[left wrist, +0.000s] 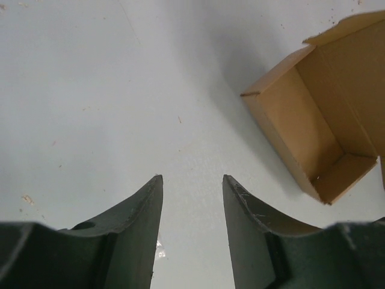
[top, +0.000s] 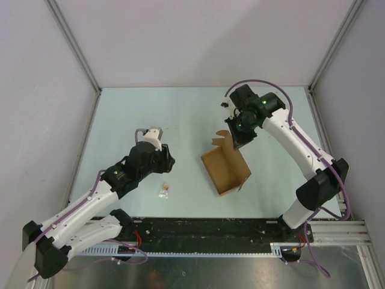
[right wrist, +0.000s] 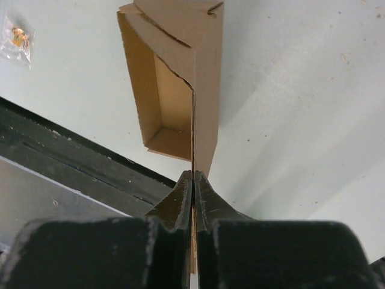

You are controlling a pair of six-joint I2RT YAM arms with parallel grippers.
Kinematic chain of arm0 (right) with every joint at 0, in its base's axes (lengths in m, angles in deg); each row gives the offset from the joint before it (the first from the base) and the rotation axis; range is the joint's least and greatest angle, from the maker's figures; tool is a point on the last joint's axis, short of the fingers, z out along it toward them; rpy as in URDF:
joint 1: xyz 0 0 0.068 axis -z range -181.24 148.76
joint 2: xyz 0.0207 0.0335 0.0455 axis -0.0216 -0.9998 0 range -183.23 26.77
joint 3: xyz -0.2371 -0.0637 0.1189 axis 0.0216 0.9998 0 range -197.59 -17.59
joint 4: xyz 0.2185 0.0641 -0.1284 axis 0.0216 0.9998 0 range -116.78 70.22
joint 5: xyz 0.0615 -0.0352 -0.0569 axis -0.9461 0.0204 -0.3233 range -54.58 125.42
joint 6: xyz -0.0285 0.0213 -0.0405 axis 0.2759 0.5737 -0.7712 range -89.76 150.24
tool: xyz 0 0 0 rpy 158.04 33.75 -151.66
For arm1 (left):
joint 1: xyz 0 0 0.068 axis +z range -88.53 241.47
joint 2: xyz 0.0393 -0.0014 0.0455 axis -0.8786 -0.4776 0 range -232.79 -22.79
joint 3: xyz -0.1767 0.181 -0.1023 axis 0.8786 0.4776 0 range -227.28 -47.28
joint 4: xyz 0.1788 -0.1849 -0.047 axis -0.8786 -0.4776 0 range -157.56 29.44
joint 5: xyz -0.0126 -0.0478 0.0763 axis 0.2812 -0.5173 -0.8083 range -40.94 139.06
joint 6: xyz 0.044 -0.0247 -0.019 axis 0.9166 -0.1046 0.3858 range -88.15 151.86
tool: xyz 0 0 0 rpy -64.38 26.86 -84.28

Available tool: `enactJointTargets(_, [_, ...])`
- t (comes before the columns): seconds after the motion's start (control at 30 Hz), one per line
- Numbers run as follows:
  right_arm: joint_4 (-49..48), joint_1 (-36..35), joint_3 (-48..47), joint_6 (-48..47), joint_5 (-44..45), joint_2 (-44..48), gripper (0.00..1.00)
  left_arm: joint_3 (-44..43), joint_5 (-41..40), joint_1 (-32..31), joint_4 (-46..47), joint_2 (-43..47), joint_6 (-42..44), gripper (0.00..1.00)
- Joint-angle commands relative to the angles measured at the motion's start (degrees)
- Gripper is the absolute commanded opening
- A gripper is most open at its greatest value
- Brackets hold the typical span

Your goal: Fold the paper box

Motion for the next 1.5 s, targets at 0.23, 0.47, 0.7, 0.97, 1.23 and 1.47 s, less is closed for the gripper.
enactJointTargets(0.23, [-5.94,-1.98,2.86,-5.18,3.36,2.15,0.35,1.92,-3.99,0.49,-3.82,1.24,-10.79,0.5])
enactJointTargets(0.47, [-11.64,0.74,4.27,-0.89,1.17,8.55,0.5,4.65,-7.68,0.4,-4.62,0.1,-14.84,0.55])
enactJointTargets(0.7, [-16.22,3.3,9.01,0.26,-6.57,15.6,0.54,6.23,-9.79,-1.71,-4.0,-6.05,-17.66,0.61])
enactJointTargets(0.97, [-16.92,3.91,10.95,1.06,-8.33,17.44,0.61,8.61,-9.71,-3.2,-2.77,-9.75,-18.36,0.71])
enactJointTargets(1.23, [-17.19,4.44,11.48,1.41,-8.5,18.24,0.62,11.07,-8.39,-3.82,-0.14,-14.22,-18.63,0.68])
enactJointTargets(1.47, [-17.1,4.97,12.09,1.49,-8.85,18.15,0.62,12.21,-7.86,-4.79,1.62,-16.6,-18.89,0.64])
